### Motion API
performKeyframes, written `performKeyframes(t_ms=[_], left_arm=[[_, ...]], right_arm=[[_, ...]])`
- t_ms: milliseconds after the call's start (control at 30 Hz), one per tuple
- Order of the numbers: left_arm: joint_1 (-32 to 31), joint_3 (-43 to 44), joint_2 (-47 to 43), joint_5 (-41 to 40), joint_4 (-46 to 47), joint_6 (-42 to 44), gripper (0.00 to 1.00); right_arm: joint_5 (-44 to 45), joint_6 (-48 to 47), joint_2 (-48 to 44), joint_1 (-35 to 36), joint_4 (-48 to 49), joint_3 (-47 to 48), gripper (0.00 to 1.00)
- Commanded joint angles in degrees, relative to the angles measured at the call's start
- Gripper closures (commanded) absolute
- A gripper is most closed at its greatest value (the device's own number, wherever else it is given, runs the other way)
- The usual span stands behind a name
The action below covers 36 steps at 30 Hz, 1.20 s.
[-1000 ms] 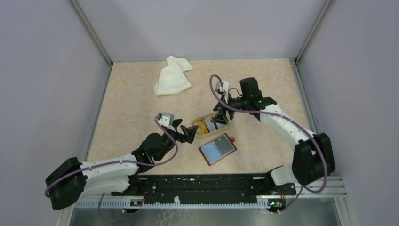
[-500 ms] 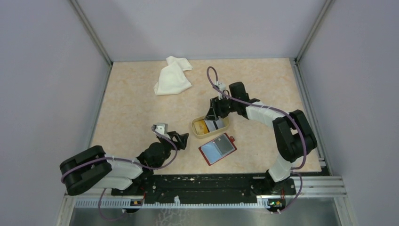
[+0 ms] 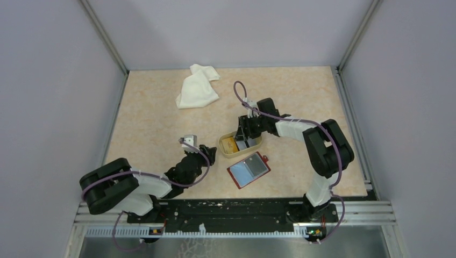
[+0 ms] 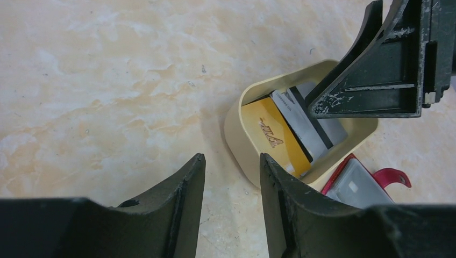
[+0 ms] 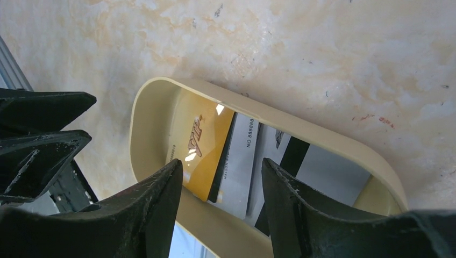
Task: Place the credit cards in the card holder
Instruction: Pick up the credit card from the storage box.
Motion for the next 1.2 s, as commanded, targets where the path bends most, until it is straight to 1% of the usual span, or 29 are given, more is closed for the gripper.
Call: performKeyframes(t_ms=[0,133,267,433,633,867,1033,1167], left_arm=[[0.28,2.06,1.89,-1.49,-2.89,-2.36,0.52],[0.26,3.51,4.14,-0.65,-4.39,-3.11,0.54],[0.26,4.61,5.59,0.23,-4.84,-2.75,0.54],[0.26,5.74,6.86,0.96,-5.96,-2.62,0.54],[0.26,7.60,8.72,2.27,-7.60,-2.26,0.54],[0.28,7.66,8.78,2.36,-7.64,-2.09,0.54],[0.26,7.84,9.07,2.45,-7.56,-1.88,0.53],[0.26,7.92,9.18,2.62,-7.43,-1.69,0.54]], right_arm=[[0.71,1.11,1.74,0.38,-0.26,2.61,0.44],[-0.70,1.16,2.91,0.38,-1.01,3.03,0.45],[-4.37,2.21,3.51,0.56,-0.78,3.15,0.48],[-8.19,4.93,4.49,0.92,0.40,2.89,0.49],[-12.84,9.63,4.88,0.88,2.75,2.11,0.50],[-17.95,15.30,4.44,0.83,9.11,0.46,0.51],[-19.48,17.22,4.04,0.66,11.35,-0.25,0.52],[-17.43,16.52,4.69,0.66,10.25,-0.40,0.56]])
